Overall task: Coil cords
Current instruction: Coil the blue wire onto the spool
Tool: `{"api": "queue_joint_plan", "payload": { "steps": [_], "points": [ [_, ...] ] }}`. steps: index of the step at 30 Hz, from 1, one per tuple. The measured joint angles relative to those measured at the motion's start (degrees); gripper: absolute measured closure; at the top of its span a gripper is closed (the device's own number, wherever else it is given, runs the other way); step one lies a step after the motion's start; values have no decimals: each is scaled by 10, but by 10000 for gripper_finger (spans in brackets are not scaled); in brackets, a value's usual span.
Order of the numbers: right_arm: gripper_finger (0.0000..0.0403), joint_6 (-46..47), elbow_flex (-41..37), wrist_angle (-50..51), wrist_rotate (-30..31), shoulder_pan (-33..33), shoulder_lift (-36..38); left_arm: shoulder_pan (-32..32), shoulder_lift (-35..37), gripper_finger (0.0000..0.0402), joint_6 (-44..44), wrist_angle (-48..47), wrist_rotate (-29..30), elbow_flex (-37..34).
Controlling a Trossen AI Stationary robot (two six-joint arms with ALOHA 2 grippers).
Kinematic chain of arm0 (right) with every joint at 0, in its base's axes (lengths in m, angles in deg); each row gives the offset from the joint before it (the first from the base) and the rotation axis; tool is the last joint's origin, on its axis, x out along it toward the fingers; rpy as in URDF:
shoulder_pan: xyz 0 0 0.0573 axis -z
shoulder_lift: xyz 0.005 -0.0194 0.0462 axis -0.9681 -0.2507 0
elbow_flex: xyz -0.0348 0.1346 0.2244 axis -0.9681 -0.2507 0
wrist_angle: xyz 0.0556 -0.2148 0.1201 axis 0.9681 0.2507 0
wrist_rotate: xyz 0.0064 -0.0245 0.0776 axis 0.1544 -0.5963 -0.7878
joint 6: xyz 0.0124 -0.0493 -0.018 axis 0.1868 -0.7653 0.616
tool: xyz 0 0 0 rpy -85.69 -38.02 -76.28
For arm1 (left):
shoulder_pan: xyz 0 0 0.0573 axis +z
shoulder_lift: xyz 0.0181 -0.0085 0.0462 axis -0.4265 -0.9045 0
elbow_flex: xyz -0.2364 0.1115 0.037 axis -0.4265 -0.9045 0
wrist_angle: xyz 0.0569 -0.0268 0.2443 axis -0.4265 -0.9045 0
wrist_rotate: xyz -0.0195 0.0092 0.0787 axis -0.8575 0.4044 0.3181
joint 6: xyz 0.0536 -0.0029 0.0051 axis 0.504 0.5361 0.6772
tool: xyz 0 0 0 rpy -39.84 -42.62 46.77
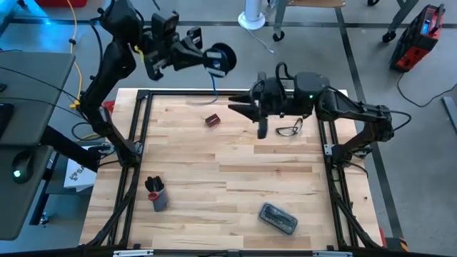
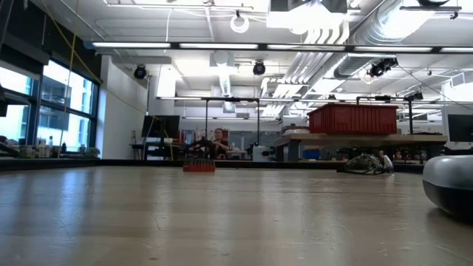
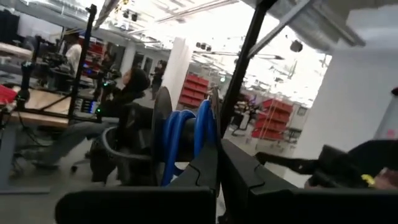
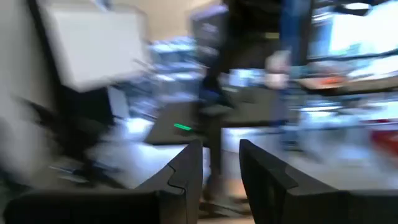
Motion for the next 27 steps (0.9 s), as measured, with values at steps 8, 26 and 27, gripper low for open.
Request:
{"api": "queue_joint_plan", "payload": {
  "steps": [8,26,27],
  "points": [
    [304,-84,0,34,158,-9,0,-79,1,401,124,-34,120,0],
    [279,-101,0,30,124,-11,4,-169,1,401,215,11,304,0],
    [279,-103,0,31,134,-11,6,-172,1,401,216,11,308,0]
  ]
}}
